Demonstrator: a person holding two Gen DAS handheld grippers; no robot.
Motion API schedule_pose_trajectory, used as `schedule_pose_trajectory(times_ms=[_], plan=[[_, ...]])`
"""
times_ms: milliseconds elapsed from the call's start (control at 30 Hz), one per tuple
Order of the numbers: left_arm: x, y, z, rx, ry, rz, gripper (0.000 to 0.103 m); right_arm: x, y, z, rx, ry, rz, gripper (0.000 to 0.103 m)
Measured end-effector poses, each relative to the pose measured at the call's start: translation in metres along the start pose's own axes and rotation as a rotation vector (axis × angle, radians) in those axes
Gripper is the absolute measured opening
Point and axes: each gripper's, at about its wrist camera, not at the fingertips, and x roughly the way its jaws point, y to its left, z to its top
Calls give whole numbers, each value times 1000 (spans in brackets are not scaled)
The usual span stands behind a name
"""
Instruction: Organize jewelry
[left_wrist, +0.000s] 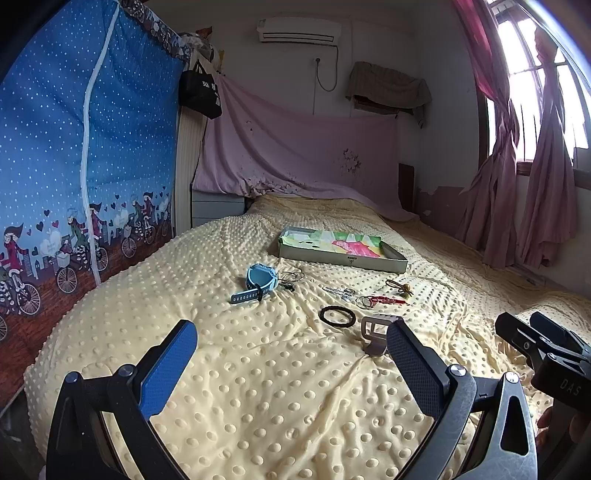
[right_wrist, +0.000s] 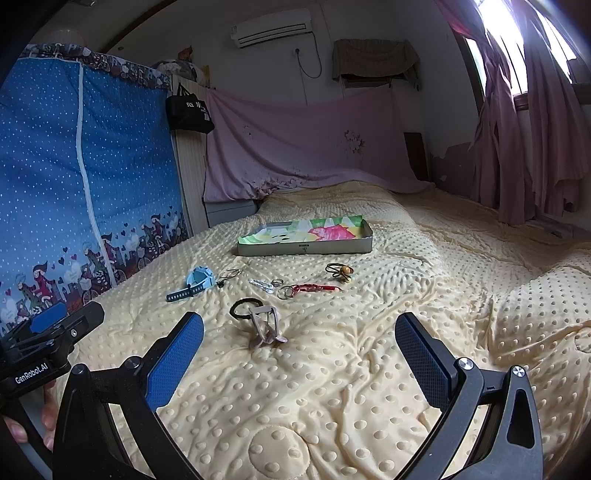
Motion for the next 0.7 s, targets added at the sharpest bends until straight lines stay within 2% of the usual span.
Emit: schedule_pose_trajectory(times_ms=[700], plan=[[36, 4, -5, -9, 48, 1, 103, 32, -3, -3, 1, 36, 5, 102]])
